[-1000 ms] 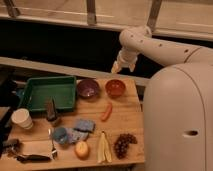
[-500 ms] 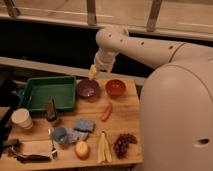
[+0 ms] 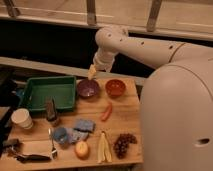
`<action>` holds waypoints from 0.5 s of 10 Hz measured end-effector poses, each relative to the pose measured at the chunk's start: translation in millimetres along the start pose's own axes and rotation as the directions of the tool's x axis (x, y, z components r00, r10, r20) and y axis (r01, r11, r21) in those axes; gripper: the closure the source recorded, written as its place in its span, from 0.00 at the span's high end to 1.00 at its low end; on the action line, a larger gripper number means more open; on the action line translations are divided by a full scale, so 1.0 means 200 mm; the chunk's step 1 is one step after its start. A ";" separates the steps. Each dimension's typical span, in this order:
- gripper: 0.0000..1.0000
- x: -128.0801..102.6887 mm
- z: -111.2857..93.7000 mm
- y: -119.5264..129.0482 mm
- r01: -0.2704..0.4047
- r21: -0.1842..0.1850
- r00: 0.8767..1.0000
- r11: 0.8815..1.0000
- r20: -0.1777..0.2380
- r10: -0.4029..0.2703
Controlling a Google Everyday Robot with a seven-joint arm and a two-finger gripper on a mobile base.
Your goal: Wipe purple bowl with eraser
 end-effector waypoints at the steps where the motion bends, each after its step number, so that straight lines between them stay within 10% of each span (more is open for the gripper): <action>1: 0.70 -0.01 0.02 0.03 0.013 -0.021 1.000 1.000 -0.001 -0.013; 5: 0.70 -0.16 0.20 0.44 0.103 -0.156 0.995 0.982 0.006 -0.103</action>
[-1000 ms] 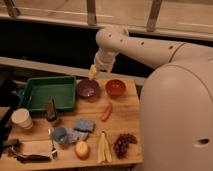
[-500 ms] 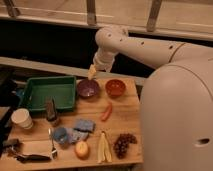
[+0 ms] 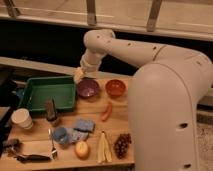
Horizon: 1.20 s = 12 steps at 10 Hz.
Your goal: Wipe purple bowl with eraser
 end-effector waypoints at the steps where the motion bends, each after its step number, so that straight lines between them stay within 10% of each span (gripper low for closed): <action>1: 0.70 -0.01 0.05 0.10 0.025 -0.032 1.000 0.999 -0.001 -0.025; 7: 0.70 0.00 0.23 0.67 0.153 -0.122 0.988 0.981 0.040 -0.149; 12: 0.70 -0.01 0.24 0.70 0.165 -0.128 0.986 0.978 0.046 -0.160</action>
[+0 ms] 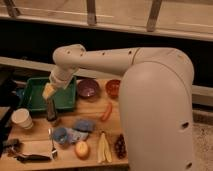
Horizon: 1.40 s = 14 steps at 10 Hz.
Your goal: Wipe purple bowl with eraser
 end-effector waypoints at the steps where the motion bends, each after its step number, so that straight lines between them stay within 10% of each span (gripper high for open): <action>1: 0.70 0.00 0.02 0.00 0.001 -0.006 1.000 1.000 -0.012 -0.002; 7: 0.70 -0.09 0.28 0.05 0.001 -0.001 0.998 1.000 -0.056 -0.001; 14: 0.70 -0.06 0.55 0.02 -0.132 0.106 0.989 0.986 -0.046 0.137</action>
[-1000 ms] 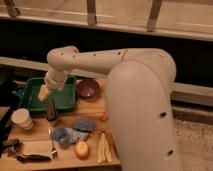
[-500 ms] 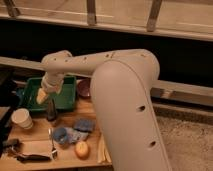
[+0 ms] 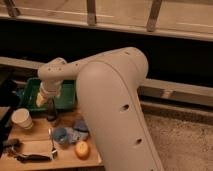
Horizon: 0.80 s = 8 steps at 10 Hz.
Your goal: Wipe purple bowl with eraser
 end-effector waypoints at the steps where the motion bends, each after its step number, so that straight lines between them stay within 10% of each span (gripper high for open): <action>1: 0.70 0.00 0.03 0.00 -0.007 0.007 1.000 1.000 -0.006 0.007; 8: 0.70 0.06 0.20 -0.07 -0.046 0.036 0.996 0.998 -0.081 0.048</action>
